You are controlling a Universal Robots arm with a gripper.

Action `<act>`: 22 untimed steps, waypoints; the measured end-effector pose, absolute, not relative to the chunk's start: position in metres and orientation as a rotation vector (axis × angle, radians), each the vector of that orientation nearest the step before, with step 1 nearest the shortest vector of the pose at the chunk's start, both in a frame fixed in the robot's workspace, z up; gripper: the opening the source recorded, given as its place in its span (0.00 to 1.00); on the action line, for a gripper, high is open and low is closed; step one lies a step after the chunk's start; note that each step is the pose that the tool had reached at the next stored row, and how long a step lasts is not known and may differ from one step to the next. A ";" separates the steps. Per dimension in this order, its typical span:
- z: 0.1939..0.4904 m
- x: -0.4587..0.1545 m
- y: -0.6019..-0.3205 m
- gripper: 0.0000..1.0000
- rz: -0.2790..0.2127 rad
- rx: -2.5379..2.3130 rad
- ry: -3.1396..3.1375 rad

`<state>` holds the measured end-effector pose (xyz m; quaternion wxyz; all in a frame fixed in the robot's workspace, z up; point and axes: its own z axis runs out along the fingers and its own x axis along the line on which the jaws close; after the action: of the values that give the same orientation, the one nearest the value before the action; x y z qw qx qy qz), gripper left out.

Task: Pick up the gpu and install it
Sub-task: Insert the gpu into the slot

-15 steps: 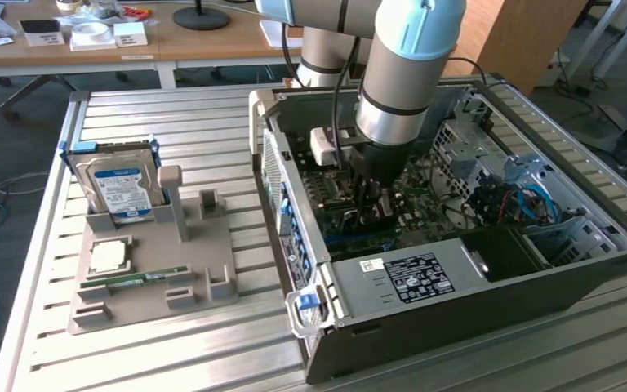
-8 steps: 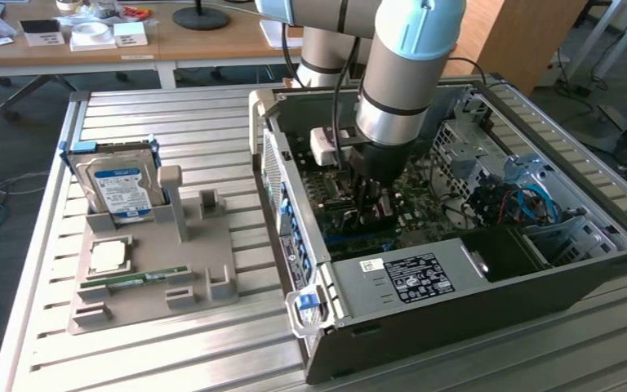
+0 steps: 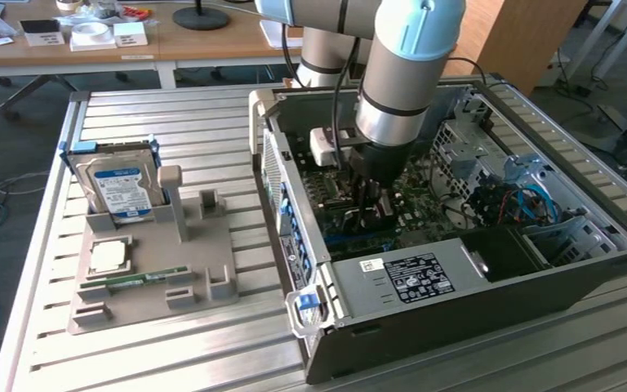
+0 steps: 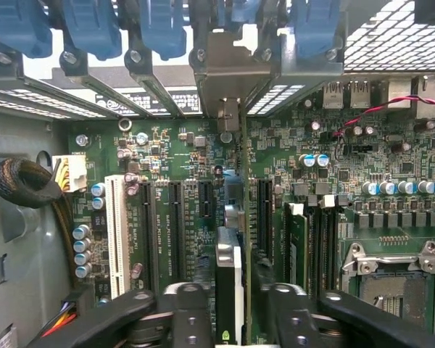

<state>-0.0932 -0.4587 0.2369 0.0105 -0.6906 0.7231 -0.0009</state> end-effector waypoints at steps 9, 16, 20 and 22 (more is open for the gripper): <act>0.240 -0.093 -0.459 0.40 -0.003 -2.156 2.257; 0.251 -0.093 -0.459 0.40 -0.003 -2.156 2.257; 0.254 -0.093 -0.459 0.40 -0.003 -2.156 2.257; 0.255 -0.093 -0.459 0.40 -0.003 -2.155 2.256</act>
<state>-0.0931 -0.4586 0.2551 0.0106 -0.6907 0.7231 -0.0009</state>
